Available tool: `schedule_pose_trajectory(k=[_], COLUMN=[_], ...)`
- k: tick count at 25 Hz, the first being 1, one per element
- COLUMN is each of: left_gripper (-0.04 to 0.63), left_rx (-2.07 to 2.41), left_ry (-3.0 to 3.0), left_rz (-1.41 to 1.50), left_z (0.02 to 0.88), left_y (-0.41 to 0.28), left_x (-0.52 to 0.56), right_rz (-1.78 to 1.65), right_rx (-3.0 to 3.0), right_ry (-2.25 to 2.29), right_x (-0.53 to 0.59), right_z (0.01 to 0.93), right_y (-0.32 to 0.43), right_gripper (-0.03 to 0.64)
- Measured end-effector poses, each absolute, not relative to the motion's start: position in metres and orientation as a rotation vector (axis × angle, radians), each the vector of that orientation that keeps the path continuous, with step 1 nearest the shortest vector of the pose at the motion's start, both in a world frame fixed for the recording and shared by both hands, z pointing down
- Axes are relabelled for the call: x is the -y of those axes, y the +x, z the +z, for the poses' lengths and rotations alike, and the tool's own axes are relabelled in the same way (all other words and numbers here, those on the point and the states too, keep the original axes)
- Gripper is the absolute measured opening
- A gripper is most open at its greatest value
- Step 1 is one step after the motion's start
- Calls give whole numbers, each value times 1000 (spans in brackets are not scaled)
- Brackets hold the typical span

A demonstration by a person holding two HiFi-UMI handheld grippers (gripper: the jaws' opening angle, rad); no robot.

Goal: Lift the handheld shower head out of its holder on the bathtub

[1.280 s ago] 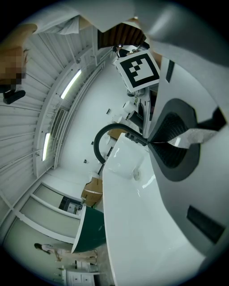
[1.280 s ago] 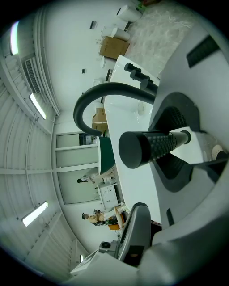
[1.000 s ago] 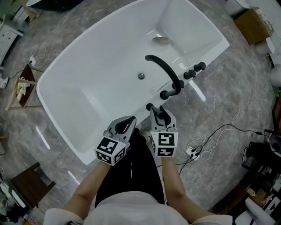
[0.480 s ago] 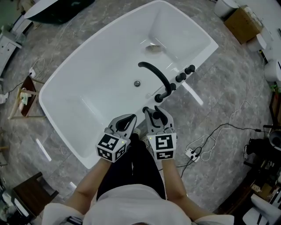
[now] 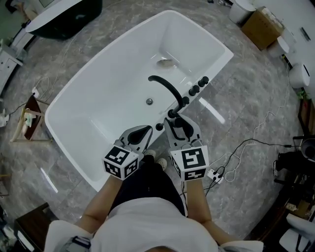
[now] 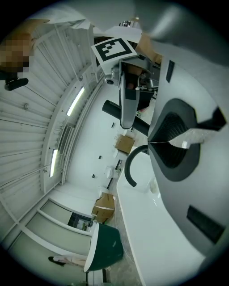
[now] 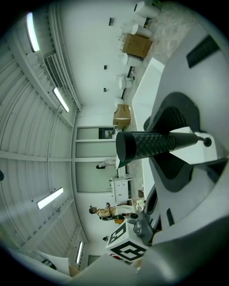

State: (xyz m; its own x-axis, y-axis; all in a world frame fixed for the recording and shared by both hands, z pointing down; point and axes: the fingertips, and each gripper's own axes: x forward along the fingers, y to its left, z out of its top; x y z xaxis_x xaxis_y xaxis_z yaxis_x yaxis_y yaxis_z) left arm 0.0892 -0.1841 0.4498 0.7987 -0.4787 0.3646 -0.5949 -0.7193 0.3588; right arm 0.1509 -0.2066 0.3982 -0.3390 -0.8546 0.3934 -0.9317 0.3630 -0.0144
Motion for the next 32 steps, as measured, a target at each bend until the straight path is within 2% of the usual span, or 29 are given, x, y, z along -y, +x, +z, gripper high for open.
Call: schedule_pose_trajectory(k=[17, 26, 32], left_gripper=[12, 12, 12], left_rx=[572, 360, 181], left_ry=[2784, 2865, 2887], left_rz=[193, 133, 135], left_z=[351, 322, 321], left_y=[132, 182, 219], left_x=[193, 175, 151], right_rz=[261, 158, 83], right_rx=[2503, 2450, 2204], right_ry=[1785, 2074, 2336], right_x=[187, 144, 94], right_z=[273, 217, 206], right_y=[183, 253, 317], right_gripper=[143, 143, 143])
